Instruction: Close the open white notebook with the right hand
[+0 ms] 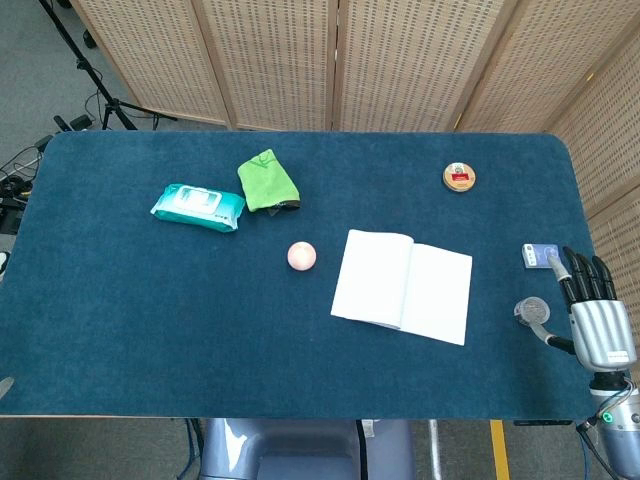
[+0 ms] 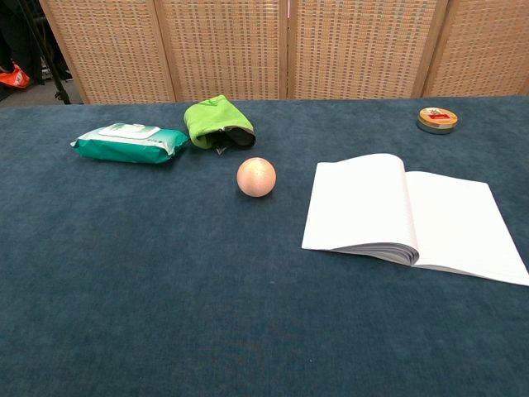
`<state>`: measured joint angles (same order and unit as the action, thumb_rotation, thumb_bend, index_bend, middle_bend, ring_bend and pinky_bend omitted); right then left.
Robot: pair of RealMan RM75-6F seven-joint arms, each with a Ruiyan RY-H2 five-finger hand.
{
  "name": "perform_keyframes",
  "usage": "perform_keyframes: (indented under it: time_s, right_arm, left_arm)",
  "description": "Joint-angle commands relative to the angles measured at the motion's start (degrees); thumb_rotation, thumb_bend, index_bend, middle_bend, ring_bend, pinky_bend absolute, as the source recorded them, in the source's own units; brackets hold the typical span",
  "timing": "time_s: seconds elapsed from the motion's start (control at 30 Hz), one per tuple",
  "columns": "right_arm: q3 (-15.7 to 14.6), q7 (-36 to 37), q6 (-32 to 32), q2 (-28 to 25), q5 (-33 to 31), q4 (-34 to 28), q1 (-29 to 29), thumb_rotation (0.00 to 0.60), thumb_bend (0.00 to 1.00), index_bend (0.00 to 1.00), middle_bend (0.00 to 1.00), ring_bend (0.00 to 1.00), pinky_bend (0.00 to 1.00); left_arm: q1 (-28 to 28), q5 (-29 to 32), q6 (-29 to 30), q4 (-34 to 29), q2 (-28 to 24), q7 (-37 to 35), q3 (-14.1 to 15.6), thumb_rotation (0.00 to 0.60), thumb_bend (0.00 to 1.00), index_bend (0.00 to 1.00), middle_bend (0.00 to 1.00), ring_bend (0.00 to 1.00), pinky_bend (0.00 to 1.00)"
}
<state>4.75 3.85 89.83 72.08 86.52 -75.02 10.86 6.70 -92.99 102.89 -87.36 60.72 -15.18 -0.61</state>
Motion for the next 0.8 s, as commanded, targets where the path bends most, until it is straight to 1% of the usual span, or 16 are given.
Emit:
perform_keyframes:
  time_s: [0.03, 0.27, 0.37, 0.47, 0.63, 0.8]
  right_arm:
    - [0.28, -2.05, -0.13, -1.37, -1.38, -2.60, -1.16, 0.600, 0.00, 0.00, 0.00, 0.00, 0.00]
    - [-0.02, -2.34, -1.42, -2.08, -1.16, -4.07, -1.16, 0.600, 0.00, 0.00, 0.00, 0.00, 0.00]
    - [-0.80, -1.41, -1.97, -2.20, 0.92, -5.38, -0.57, 0.600, 0.00, 0.00, 0.00, 0.00, 0.00]
    - [-1.55, -1.61, -4.25, -1.84, 3.54, -6.22, 1.39, 0.600, 0.00, 0.00, 0.00, 0.00, 0.00]
    - [-1.93, -7.05, -9.40, 0.63, 7.39, -9.03, 6.02, 0.600, 0.00, 0.00, 0.00, 0.00, 0.00]
    - [-1.22, -12.81, -14.69, 4.73, 8.46, -10.84, 10.15, 0.600, 0.00, 0.00, 0.00, 0.00, 0.00]
  left_arm:
    - [0.04, 0.02, 0.02, 0.13, -0.06, -0.33, -0.03, 0.600, 0.00, 0.00, 0.00, 0.00, 0.00]
    - [-0.02, -0.38, -0.21, 0.27, -0.10, -0.32, 0.18, 0.600, 0.00, 0.00, 0.00, 0.00, 0.00]
    - [-0.18, -0.43, -0.55, 0.13, 0.01, 0.26, 0.19, 0.600, 0.00, 0.00, 0.00, 0.00, 0.00]
    - [-0.43, -0.51, -1.10, -0.18, 0.09, 1.28, 0.24, 0.600, 0.00, 0.00, 0.00, 0.00, 0.00]
    - [-0.30, 0.27, -0.86, -0.76, 0.12, 1.37, -0.26, 0.600, 0.00, 0.00, 0.00, 0.00, 0.00]
    - [-0.78, 0.90, -2.09, -1.21, -0.10, 1.91, -0.43, 0.600, 0.00, 0.00, 0.00, 0.00, 0.00]
